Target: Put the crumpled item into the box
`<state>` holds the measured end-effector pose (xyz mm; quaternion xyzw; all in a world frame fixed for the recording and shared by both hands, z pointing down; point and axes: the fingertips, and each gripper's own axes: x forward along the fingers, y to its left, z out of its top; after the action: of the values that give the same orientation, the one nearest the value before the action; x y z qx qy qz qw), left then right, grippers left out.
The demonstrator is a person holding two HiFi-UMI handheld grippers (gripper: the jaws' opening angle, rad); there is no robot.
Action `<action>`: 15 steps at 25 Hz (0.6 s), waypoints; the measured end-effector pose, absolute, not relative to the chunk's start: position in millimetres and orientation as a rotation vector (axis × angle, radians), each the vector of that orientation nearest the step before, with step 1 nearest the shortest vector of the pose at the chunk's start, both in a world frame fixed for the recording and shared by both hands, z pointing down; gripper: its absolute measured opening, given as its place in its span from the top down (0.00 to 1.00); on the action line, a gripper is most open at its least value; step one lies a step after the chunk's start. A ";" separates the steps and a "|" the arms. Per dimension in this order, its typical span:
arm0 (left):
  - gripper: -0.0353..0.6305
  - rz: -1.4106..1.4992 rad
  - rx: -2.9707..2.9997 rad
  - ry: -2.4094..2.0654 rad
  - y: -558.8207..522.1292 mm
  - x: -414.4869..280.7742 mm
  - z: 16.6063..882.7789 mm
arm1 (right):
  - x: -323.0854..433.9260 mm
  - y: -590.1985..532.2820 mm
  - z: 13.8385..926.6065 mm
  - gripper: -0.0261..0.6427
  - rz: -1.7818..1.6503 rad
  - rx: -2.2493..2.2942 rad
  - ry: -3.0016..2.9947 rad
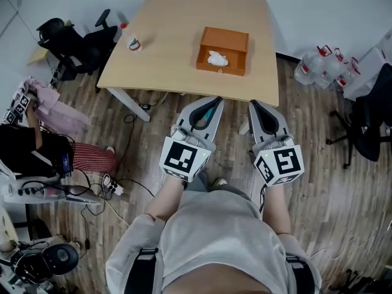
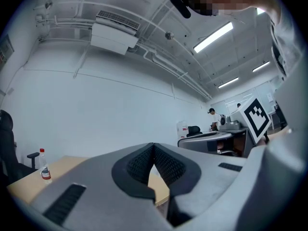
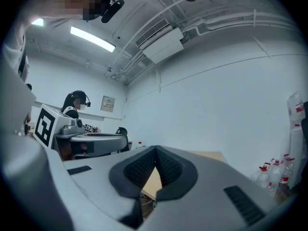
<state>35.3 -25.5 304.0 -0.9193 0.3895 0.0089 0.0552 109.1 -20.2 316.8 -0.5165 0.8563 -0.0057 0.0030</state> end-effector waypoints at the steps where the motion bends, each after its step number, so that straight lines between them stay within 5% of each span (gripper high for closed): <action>1: 0.93 0.024 -2.791 1.184 -24.8 35.7 304.7 | 109.7 -19.7 316.7 0.95 -0.019 -1.618 2.683; 15: 0.93 0.019 -2.778 1.198 -28.9 34.0 302.6 | 110.0 -25.8 314.3 0.95 -0.025 -1.596 2.675</action>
<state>34.0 -28.9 302.6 -0.9167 0.3954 0.0061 0.0579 110.0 -25.8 314.3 -0.5124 0.8586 -0.0079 0.0133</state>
